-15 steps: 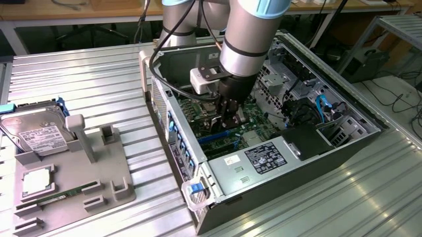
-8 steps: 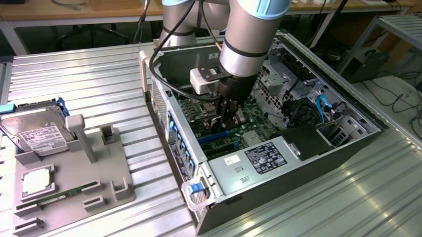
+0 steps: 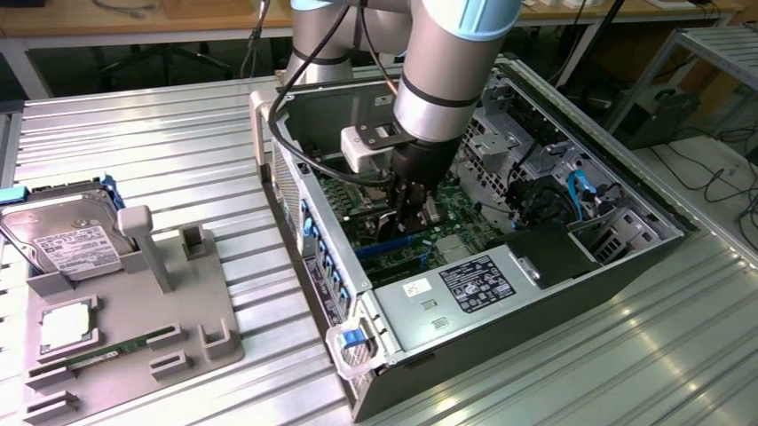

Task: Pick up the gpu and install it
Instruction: 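Insert the gpu into the slot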

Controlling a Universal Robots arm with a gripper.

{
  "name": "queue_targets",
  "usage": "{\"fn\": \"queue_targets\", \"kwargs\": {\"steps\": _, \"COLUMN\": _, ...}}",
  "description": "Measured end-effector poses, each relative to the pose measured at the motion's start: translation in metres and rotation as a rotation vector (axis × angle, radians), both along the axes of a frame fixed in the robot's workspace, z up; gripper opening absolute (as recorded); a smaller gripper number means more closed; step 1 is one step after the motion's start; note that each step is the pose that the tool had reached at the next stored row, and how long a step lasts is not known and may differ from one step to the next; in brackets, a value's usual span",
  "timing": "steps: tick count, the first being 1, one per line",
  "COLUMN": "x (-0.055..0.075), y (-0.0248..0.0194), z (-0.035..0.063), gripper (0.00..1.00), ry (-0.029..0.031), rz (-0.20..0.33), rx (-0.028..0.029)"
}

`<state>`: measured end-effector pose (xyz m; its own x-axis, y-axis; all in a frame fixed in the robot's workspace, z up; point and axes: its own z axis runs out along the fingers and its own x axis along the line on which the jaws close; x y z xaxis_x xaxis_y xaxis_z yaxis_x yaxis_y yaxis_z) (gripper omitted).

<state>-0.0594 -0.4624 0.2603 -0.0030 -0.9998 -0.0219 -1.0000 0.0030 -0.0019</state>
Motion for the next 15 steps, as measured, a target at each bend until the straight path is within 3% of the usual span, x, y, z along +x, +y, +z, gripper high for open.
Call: {"fn": "queue_targets", "kwargs": {"steps": 15, "x": -0.0004, "y": 0.0000, "z": -0.0080, "gripper": 0.27, "ry": -0.0001, "rz": 0.000, "rx": 0.0007}}
